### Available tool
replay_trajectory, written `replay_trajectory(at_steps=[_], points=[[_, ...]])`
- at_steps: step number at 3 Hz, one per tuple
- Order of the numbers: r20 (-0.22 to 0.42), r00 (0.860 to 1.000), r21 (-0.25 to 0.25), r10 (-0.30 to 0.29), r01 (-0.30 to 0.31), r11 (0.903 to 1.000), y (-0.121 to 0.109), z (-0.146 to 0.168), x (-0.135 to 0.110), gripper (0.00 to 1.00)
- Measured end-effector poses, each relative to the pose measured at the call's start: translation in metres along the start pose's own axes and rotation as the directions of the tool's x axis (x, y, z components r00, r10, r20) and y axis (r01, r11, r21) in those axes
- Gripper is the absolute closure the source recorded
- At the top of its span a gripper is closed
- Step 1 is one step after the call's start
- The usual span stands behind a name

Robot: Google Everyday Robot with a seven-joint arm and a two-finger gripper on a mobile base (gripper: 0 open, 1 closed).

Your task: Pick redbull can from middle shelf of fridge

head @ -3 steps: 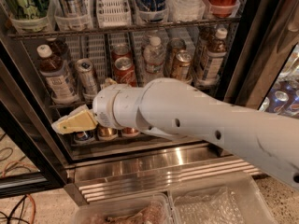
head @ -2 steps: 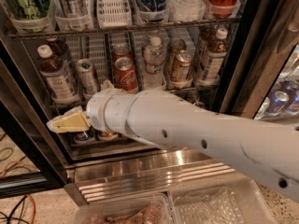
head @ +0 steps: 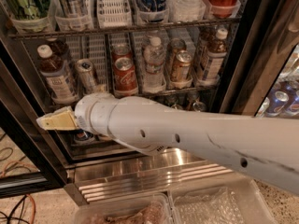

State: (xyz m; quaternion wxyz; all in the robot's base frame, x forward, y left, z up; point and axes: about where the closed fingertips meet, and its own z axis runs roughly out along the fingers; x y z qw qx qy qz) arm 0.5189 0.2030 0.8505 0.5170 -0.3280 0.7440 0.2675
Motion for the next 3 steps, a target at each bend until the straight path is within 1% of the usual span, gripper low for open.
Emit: replay_trajectory(at_steps=[1,2,3], points=[[0.0,1.0,-0.006,-0.001,0.001,1.0,0.003,0.002,0.0,0.0],[0.022,1.0,-0.002,-0.011,0.011,0.9999,0.004,0.012,-0.001,0.0],[0.077,0.996,0.043,-0.035,0.032,0.9986,-0.012,0.02,0.003,0.0]])
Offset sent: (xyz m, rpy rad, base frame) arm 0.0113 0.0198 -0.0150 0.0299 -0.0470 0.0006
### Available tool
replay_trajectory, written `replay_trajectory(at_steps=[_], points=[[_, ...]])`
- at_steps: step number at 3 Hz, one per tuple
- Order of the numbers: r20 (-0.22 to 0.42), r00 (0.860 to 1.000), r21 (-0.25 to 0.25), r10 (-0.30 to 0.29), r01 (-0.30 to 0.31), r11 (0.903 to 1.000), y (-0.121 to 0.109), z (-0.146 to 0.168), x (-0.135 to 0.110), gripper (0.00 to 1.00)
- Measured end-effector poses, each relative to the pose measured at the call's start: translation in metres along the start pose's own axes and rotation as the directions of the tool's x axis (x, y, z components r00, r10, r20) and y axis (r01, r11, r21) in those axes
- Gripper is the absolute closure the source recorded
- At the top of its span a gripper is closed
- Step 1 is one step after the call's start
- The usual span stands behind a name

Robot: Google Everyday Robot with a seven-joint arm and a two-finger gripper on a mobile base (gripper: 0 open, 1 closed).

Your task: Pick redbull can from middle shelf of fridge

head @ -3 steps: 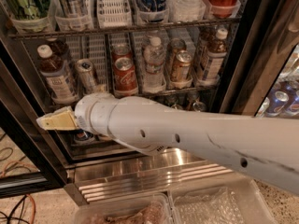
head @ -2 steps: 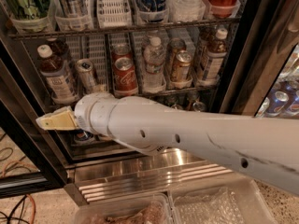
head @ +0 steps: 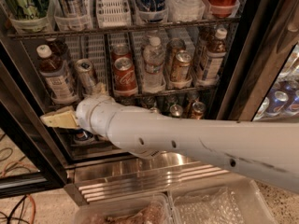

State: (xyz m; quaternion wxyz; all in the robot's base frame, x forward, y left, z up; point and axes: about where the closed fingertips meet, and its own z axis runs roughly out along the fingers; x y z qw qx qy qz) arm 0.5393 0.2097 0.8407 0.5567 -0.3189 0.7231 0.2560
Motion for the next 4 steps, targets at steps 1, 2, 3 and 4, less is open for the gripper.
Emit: replay_trajectory(at_steps=[1,2,3,4], points=[[0.049,0.996,0.041,-0.068,0.066,0.997,-0.031,0.002,0.006,0.0],[0.1,0.99,0.083,-0.103,0.095,0.992,-0.051,0.004,0.009,0.0],[0.17,0.982,0.122,-0.077,0.056,0.9909,-0.054,0.011,0.011,0.19],[0.218,0.974,0.15,-0.06,0.027,0.9884,-0.054,0.021,0.008,0.35]])
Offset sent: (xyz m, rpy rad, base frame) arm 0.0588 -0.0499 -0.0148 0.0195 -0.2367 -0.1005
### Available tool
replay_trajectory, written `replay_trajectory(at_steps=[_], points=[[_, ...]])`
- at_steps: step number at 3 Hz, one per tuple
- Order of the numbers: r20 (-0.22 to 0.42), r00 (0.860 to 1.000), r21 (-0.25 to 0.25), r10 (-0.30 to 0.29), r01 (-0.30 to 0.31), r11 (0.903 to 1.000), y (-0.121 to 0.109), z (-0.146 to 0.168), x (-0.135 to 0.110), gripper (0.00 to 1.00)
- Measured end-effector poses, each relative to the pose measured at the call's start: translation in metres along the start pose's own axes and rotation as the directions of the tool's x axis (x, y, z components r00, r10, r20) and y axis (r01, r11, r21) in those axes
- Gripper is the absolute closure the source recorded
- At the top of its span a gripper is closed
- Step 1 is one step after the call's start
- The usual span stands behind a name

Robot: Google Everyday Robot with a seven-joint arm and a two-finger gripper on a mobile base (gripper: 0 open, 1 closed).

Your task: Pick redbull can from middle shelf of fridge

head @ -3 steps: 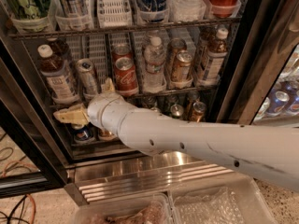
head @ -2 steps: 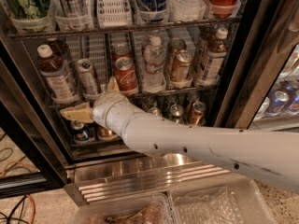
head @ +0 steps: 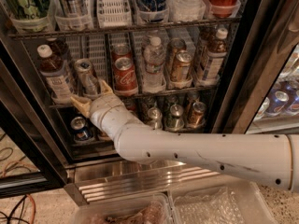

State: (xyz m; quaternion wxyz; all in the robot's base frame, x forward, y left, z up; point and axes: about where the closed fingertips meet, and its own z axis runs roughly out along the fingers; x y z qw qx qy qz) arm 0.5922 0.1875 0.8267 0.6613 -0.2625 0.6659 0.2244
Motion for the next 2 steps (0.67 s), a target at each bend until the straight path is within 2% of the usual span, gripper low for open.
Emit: replay_trajectory(at_steps=[1,2], points=[[0.025,1.0,0.015,-0.005,0.005,0.9999,-0.002,0.01,-0.004,0.3],[0.026,0.999,0.039,-0.032,0.031,0.9988,-0.014,0.012,-0.008,0.27]])
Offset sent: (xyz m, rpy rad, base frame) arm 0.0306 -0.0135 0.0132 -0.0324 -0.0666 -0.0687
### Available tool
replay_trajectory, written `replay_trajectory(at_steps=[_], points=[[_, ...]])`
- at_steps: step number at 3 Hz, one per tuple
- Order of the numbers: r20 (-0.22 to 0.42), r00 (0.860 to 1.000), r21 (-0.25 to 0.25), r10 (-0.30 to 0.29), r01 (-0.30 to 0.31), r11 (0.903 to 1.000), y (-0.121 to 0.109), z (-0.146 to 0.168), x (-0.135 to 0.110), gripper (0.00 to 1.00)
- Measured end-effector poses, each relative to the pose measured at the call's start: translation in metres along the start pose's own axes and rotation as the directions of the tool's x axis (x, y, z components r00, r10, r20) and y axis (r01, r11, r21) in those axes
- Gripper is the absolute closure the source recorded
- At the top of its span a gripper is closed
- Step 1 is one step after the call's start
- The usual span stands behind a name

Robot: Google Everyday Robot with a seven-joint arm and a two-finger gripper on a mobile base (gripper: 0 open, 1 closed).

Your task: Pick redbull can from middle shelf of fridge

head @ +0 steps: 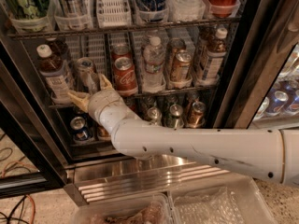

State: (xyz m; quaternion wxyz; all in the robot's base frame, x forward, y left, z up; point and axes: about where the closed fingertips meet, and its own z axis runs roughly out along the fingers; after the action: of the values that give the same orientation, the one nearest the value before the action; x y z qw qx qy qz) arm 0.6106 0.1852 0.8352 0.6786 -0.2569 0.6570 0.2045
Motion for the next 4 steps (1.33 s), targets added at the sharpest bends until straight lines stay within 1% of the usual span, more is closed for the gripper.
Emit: replay_trajectory(at_steps=[1,2,3,4], points=[[-0.006,1.0,0.042,-0.016,0.017,0.999,-0.015,-0.001,0.0,0.25],[-0.014,1.0,0.095,0.002,0.0,0.9955,-0.027,-0.003,0.009,0.24],[-0.013,1.0,0.091,0.008,-0.007,0.9958,-0.027,0.003,0.012,0.25],[-0.008,1.0,0.078,-0.001,0.001,0.9969,-0.026,0.011,0.01,0.31]])
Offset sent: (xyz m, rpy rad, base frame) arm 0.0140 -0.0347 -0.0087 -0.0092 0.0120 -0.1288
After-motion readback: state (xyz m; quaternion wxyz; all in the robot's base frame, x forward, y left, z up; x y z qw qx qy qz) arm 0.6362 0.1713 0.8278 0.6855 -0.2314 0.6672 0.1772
